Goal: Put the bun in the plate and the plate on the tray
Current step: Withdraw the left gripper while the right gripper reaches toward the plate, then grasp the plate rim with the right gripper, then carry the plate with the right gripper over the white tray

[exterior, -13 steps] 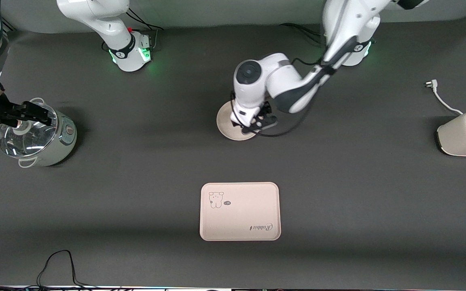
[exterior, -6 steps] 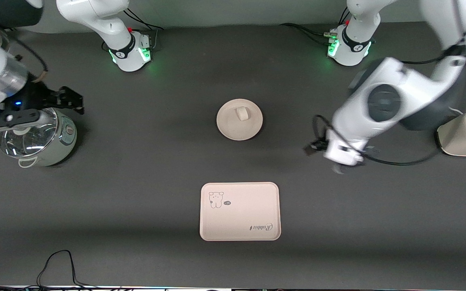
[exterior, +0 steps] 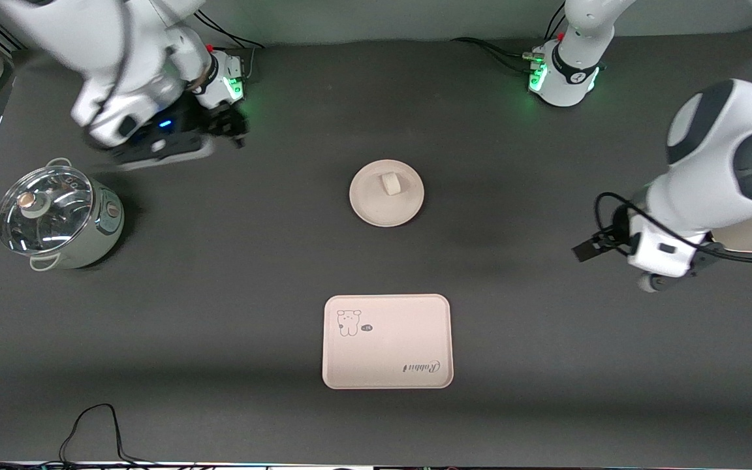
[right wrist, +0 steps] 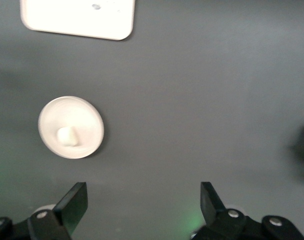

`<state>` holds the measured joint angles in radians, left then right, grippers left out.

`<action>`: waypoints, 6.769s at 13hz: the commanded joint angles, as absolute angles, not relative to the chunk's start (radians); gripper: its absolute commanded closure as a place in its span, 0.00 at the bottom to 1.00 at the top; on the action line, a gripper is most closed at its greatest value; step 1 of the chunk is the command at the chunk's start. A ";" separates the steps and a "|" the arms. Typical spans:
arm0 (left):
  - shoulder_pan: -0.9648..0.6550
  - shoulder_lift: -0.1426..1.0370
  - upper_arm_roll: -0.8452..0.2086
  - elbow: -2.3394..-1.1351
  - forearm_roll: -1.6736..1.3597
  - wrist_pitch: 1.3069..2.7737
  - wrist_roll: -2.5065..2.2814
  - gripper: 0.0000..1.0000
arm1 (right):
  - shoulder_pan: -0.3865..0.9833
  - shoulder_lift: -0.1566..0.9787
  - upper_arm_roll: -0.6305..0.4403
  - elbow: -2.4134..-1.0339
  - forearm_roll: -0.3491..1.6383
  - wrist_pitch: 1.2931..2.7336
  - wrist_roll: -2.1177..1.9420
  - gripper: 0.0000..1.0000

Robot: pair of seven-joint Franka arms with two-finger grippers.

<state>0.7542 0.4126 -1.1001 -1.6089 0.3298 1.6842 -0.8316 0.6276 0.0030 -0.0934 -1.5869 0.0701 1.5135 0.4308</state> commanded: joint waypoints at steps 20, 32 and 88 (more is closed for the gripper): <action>0.008 -0.083 0.051 -1.807 0.032 1.669 -0.113 0.00 | 0.942 -0.085 -0.106 -2.373 0.224 2.443 0.721 0.00; 0.000 -0.075 0.048 -1.799 0.037 1.683 -0.092 0.00 | 1.009 0.322 -0.104 -2.385 0.295 2.916 0.732 0.00; -0.003 -0.034 0.028 -1.697 0.031 1.694 -0.107 0.00 | 0.591 0.909 -0.097 -1.094 0.399 2.428 0.552 1.00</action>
